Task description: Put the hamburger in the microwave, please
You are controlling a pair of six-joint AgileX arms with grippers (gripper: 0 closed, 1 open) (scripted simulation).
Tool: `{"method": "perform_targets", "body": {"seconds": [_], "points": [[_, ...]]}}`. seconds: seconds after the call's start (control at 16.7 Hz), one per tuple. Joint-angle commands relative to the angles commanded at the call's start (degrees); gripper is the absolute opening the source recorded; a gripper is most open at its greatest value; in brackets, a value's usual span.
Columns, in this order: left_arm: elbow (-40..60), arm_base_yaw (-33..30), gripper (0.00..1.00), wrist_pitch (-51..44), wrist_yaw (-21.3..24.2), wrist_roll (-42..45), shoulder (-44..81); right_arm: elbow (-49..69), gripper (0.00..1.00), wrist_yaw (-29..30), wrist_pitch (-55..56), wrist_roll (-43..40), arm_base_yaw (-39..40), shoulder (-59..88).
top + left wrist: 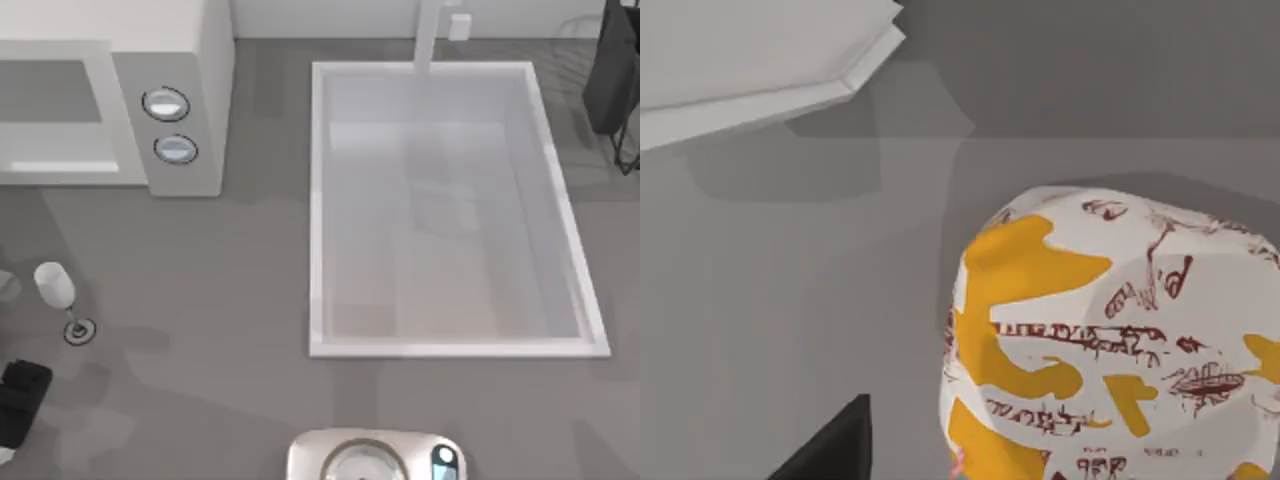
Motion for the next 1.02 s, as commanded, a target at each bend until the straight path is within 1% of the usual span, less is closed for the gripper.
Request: {"method": "perform_targets", "body": {"seconds": [0.24,0.6,0.78,1.02], "points": [[5.5,0.7,1.0,-6.7,0.0,2.8,7.3,0.0,1.0,0.0,0.0,0.0,0.0,0.0],[5.4,0.4,1.0,-6.9,0.0,2.9,7.6,0.0,1.0,0.0,0.0,0.0,0.0,0.0],[3.2,0.7,1.0,-3.1,0.0,3.0,10.2,0.0,1.0,0.0,0.0,0.0,0.0,0.0],[-1.2,0.8,1.0,8.3,0.0,3.2,15.0,0.0,1.0,0.0,0.0,0.0,0.0,0.0]]}}
